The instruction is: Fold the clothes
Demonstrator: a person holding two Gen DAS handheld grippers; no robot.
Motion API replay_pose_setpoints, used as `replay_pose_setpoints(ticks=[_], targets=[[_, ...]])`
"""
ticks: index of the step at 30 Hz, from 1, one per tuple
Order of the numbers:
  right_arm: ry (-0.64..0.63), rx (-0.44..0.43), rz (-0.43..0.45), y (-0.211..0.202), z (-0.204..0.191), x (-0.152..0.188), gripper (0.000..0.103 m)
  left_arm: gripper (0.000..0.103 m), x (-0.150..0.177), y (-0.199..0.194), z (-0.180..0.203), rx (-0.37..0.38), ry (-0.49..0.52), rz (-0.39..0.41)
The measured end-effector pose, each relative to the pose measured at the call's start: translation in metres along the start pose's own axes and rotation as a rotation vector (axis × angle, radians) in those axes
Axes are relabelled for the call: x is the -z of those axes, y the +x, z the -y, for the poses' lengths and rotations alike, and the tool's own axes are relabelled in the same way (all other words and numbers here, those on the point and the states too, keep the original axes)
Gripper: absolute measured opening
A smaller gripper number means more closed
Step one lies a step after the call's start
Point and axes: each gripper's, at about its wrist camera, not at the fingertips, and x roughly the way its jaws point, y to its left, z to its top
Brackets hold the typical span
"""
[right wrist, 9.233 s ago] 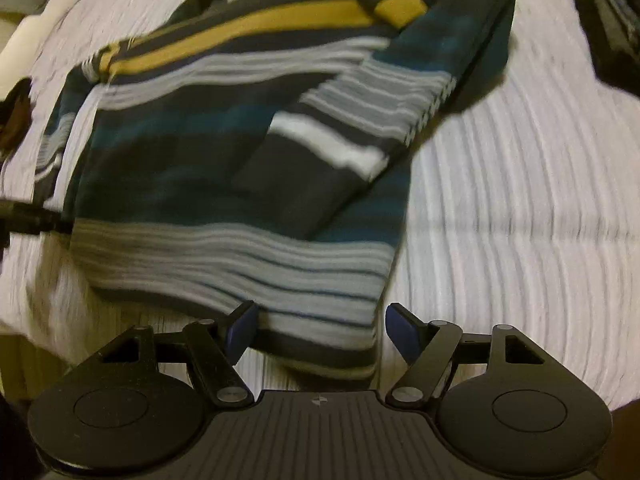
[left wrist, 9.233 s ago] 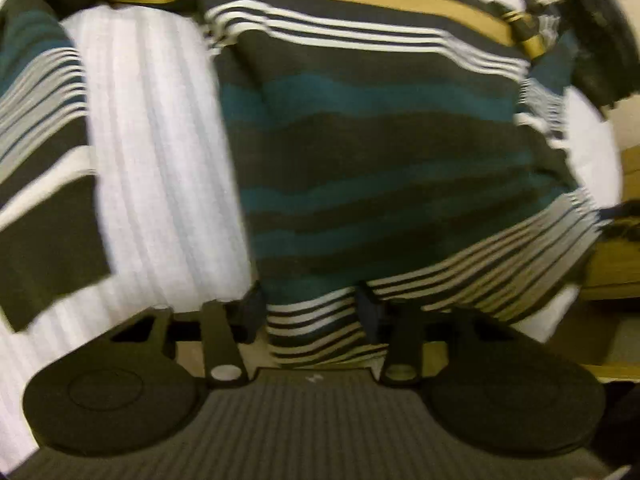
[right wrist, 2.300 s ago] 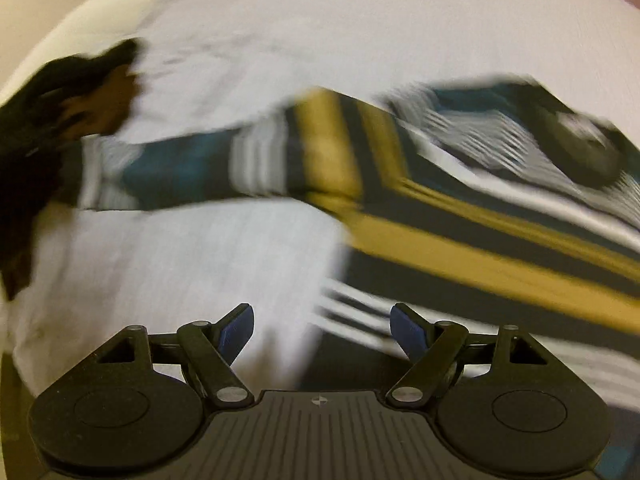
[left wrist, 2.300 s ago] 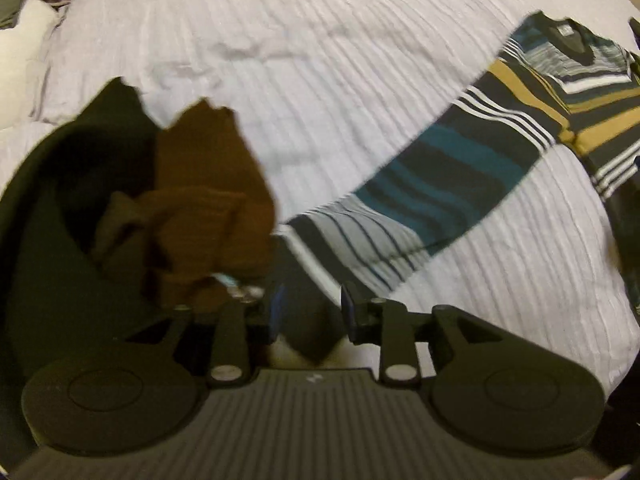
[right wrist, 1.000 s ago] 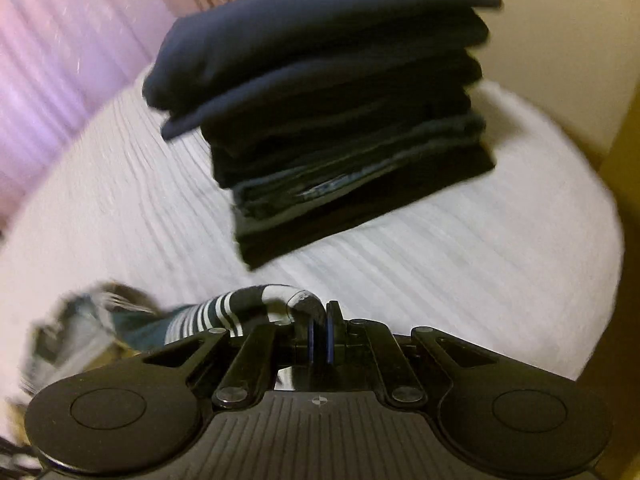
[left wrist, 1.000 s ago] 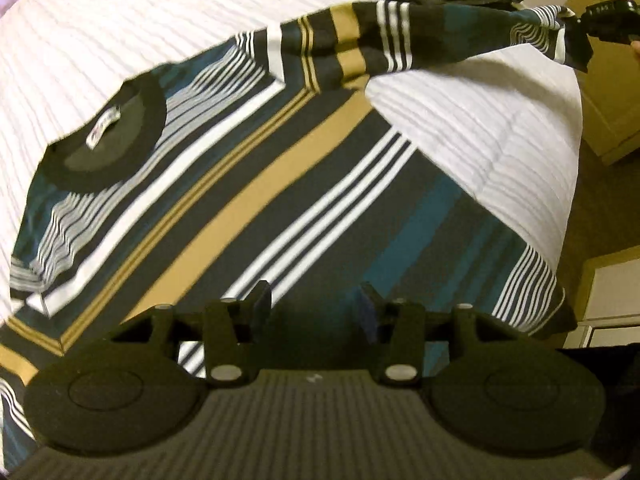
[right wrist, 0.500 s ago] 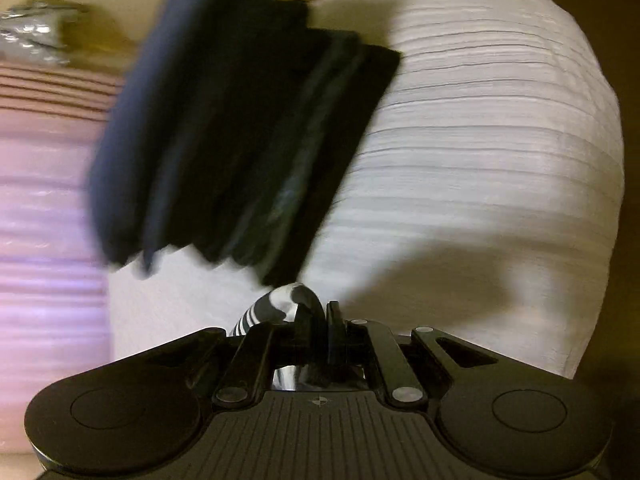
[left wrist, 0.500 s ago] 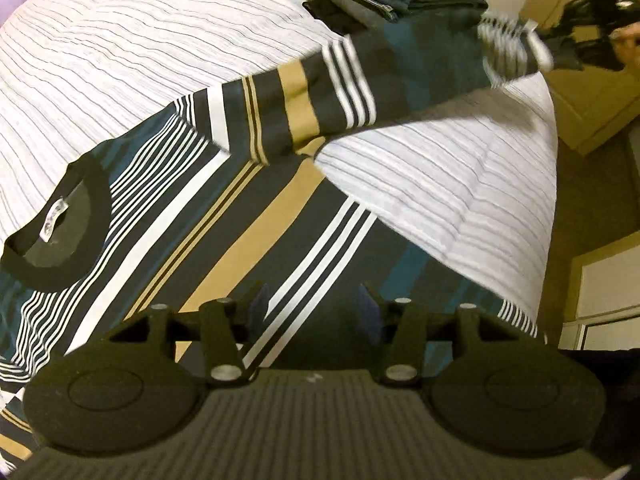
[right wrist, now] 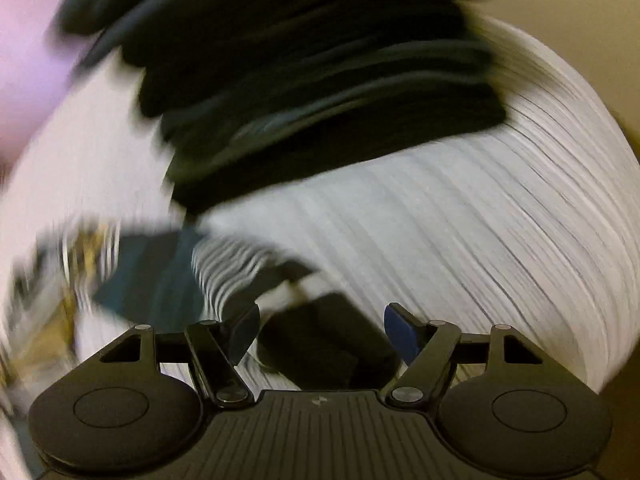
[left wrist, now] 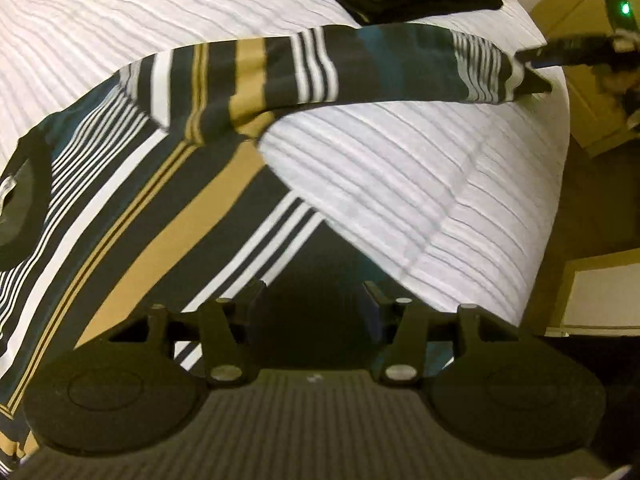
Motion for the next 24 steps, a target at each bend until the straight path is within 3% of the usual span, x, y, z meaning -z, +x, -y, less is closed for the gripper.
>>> replay_pose_setpoints(ticks=[1, 3, 5, 8, 9, 13, 16, 17, 18, 21, 24], targets=[[-0.075, 0.001, -0.008, 0.006, -0.006, 0.007, 0.072, 0.046, -0.002, 0.001, 0.003, 0.000, 0.005, -0.007], [-0.099, 0.000, -0.024, 0.016, -0.003, 0.017, 0.072, 0.047, -0.005, 0.002, 0.009, 0.001, 0.016, -0.021], [0.047, -0.063, 0.002, 0.017, 0.017, 0.020, 0.072, 0.047, -0.009, 0.002, 0.013, -0.004, 0.035, -0.031], [0.348, -0.203, 0.110, 0.002, 0.056, 0.026, 0.072, 0.049, -0.011, 0.002, 0.015, -0.010, 0.034, -0.037], [0.379, -0.208, 0.129, -0.001, 0.063, 0.027, 0.072, 0.049, -0.012, 0.002, 0.014, -0.010, 0.030, -0.039], [0.212, -0.129, 0.055, 0.006, 0.061, 0.029, 0.071, 0.049, -0.016, 0.005, 0.016, -0.001, 0.028, -0.046], [0.040, -0.100, -0.027, 0.018, 0.042, 0.034, 0.035, 0.049, -0.019, 0.008, 0.019, 0.000, 0.038, -0.051], [-0.028, -0.056, -0.047, 0.021, 0.033, 0.036, 0.010, 0.049, -0.021, 0.008, 0.019, 0.001, 0.041, -0.051], [-0.065, -0.040, -0.051, 0.021, 0.029, 0.036, 0.002, 0.049, -0.022, 0.008, 0.019, 0.000, 0.044, -0.049], [-0.008, -0.029, 0.031, 0.008, 0.042, 0.024, 0.002, 0.049, -0.026, 0.006, 0.016, -0.004, 0.044, -0.037], [0.133, -0.047, 0.106, -0.002, 0.068, 0.008, 0.002, 0.049, -0.026, 0.005, 0.010, -0.015, 0.032, -0.029]])
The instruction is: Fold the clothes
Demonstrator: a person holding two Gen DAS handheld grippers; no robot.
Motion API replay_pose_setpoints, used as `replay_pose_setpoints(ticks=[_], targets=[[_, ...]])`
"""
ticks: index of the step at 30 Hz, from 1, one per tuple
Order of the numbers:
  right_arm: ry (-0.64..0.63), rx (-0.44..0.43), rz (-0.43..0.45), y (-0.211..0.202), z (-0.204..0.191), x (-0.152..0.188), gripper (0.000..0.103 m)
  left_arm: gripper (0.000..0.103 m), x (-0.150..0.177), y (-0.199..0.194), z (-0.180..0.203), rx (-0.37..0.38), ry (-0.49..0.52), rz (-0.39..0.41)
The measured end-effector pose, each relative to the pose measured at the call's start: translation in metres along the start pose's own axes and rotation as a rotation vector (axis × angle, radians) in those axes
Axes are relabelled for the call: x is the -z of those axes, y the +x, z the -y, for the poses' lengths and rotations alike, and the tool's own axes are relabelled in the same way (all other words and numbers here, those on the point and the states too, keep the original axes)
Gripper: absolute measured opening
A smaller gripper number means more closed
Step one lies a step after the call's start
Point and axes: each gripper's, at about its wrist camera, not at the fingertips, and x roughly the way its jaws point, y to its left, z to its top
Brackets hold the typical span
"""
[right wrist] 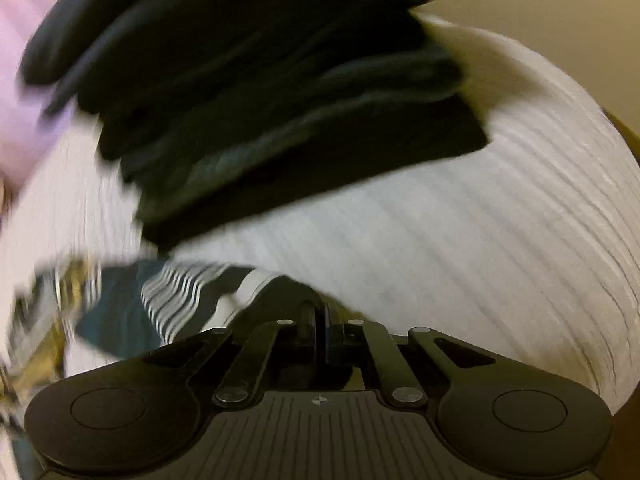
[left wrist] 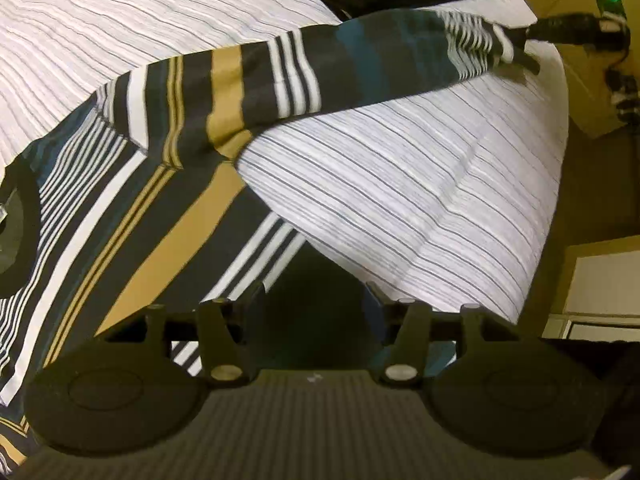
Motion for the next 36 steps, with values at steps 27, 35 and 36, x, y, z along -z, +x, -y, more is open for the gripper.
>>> replay_pose_setpoints(ticks=[27, 35, 36], targets=[[-0.079, 0.261, 0.094, -0.016, -0.040, -0.023, 0.069, 0.049, 0.076, -0.022, -0.025, -0.105, -0.235, 0.049], [-0.207, 0.043, -0.092, -0.022, -0.142, 0.048, 0.069, 0.059, 0.191, -0.061, -0.049, -0.243, -0.505, 0.065], [-0.228, 0.017, -0.122, -0.022, -0.158, 0.061, 0.069, 0.063, 0.209, -0.067, -0.050, -0.258, -0.522, 0.064]])
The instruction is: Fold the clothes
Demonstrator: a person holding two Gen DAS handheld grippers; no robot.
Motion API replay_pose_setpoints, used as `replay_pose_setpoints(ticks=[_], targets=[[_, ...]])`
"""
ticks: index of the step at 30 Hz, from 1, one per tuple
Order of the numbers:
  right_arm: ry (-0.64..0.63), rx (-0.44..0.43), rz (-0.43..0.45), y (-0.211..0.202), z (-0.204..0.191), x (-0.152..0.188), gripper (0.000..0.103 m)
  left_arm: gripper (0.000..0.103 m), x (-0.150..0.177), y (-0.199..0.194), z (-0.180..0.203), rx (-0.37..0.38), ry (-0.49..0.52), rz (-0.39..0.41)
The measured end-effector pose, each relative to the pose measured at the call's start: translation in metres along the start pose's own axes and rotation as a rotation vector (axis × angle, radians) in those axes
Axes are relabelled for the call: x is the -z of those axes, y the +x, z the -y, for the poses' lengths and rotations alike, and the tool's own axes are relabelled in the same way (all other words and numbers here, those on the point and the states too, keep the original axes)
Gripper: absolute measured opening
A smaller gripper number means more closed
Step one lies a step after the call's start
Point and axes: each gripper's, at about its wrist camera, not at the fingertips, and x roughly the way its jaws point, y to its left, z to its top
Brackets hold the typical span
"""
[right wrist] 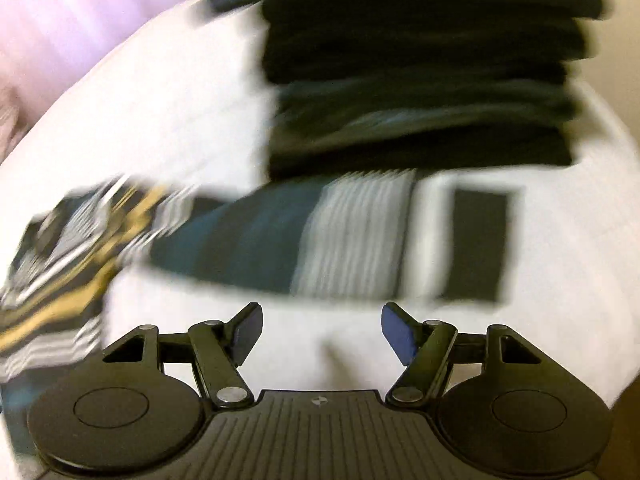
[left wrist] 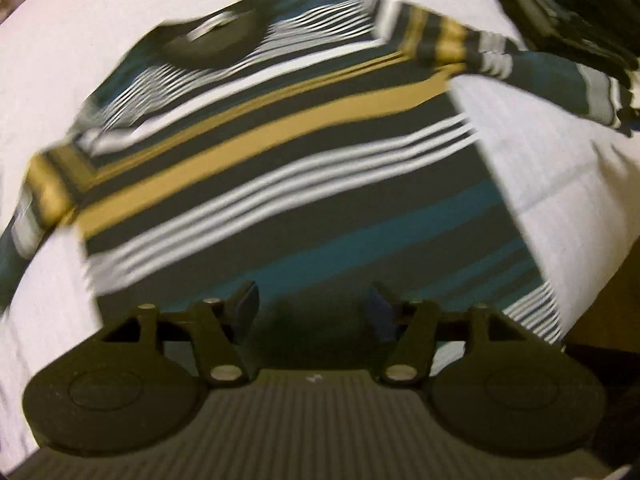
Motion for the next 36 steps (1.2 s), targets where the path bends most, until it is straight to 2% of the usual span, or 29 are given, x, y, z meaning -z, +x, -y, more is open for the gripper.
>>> replay_pose_setpoints(ticks=[2, 4, 5, 9, 10, 14, 17, 24, 27, 31, 36], targets=[[-0.041, -0.044, -0.040, 0.003, -0.037, 0.019, 0.069, 0.066, 0.029, -0.010, -0.022, -0.024, -0.028, 0.002], [-0.085, -0.076, -0.062, 0.004, -0.074, 0.035, 0.076, 0.073, 0.057, -0.018, -0.045, -0.039, -0.055, 0.003], [-0.101, -0.084, -0.065, 0.005, -0.089, 0.042, 0.083, 0.075, 0.071, -0.022, -0.058, -0.043, -0.070, 0.005], [-0.139, -0.089, -0.047, -0.002, -0.155, 0.077, 0.085, 0.082, 0.127, -0.031, -0.123, -0.035, -0.140, 0.032], [-0.138, -0.082, -0.036, -0.008, -0.171, 0.088, 0.085, 0.084, 0.137, -0.033, -0.137, -0.038, -0.130, 0.044], [-0.091, -0.035, -0.001, -0.036, -0.222, 0.136, 0.085, 0.089, 0.173, -0.045, -0.176, -0.090, 0.033, 0.104], [-0.069, 0.010, 0.014, -0.062, -0.253, 0.173, 0.085, 0.092, 0.193, -0.057, -0.195, -0.050, 0.072, 0.129], [-0.028, 0.118, -0.022, -0.102, -0.289, 0.230, 0.085, 0.093, 0.213, -0.068, -0.197, 0.055, 0.122, 0.163], [0.009, 0.104, -0.047, -0.103, -0.289, 0.245, 0.085, 0.093, 0.218, -0.068, -0.185, 0.091, 0.149, 0.158], [0.080, 0.079, -0.092, -0.098, -0.287, 0.257, 0.085, 0.093, 0.223, -0.071, -0.175, 0.116, 0.161, 0.153], [0.004, 0.124, -0.121, -0.097, -0.298, 0.255, 0.085, 0.093, 0.224, -0.077, -0.172, 0.124, 0.141, 0.146]])
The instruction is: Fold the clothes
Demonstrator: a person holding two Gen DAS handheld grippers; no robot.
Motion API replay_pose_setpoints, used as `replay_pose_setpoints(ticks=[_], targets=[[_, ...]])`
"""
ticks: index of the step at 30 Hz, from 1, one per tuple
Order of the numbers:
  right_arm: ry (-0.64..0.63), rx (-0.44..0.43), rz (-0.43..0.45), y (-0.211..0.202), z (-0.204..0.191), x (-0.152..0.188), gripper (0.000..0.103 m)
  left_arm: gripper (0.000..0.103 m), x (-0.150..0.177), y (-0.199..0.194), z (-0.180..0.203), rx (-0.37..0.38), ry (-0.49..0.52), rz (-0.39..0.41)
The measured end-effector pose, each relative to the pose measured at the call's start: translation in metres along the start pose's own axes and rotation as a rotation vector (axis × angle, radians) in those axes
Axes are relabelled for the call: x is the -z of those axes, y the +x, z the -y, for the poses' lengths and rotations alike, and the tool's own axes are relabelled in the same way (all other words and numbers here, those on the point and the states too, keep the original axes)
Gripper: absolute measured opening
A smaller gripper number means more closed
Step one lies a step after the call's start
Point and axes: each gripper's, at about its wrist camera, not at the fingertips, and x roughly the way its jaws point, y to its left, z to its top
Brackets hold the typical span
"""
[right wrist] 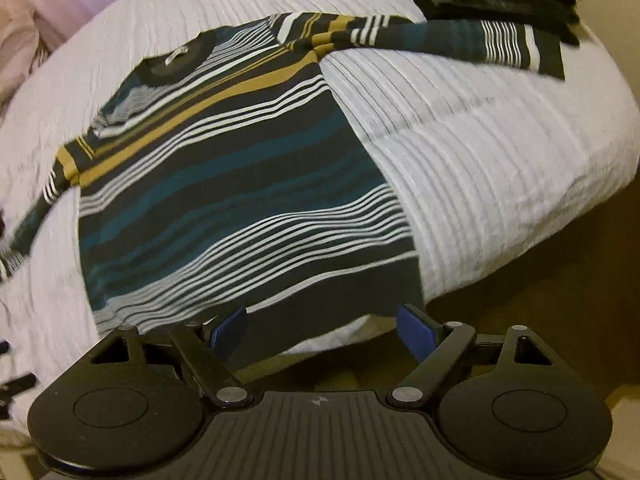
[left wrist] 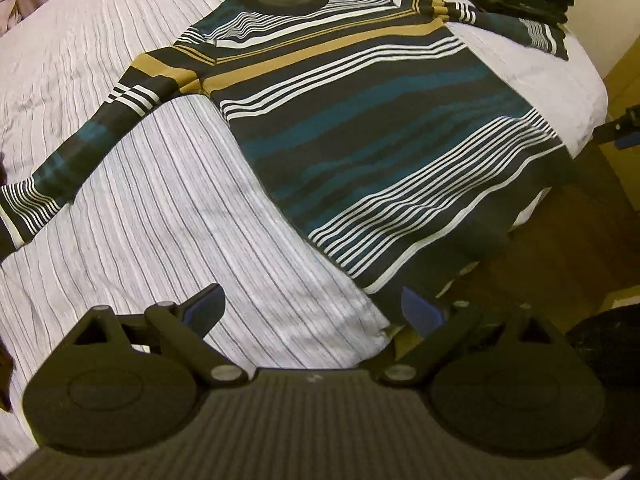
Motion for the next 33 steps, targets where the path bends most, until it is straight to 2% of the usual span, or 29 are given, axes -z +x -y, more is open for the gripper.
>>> replay_pose_setpoints(ticks=[3, 8, 24, 29, 33], targets=[[-0.062, 0.043, 0.022, -0.004, -0.009, -0.007, 0.085, 0.093, -0.006, -0.006, -0.001, -0.005, -0.006, 0.016], [-0.132, 0.050, 0.053, -0.005, -0.030, -0.016, 0.085, 0.093, -0.016, -0.015, -0.007, -0.028, -0.011, 0.036], [-0.219, -0.008, 0.054, 0.003, -0.069, -0.017, 0.085, 0.093, -0.012, -0.026, -0.021, -0.075, -0.048, 0.044], [-0.248, -0.033, 0.052, 0.007, -0.075, -0.022, 0.085, 0.093, -0.009, -0.032, -0.028, -0.115, -0.089, 0.050], [-0.305, -0.093, 0.066, 0.012, -0.088, -0.031, 0.085, 0.093, -0.004, -0.041, -0.038, -0.180, -0.132, 0.066]])
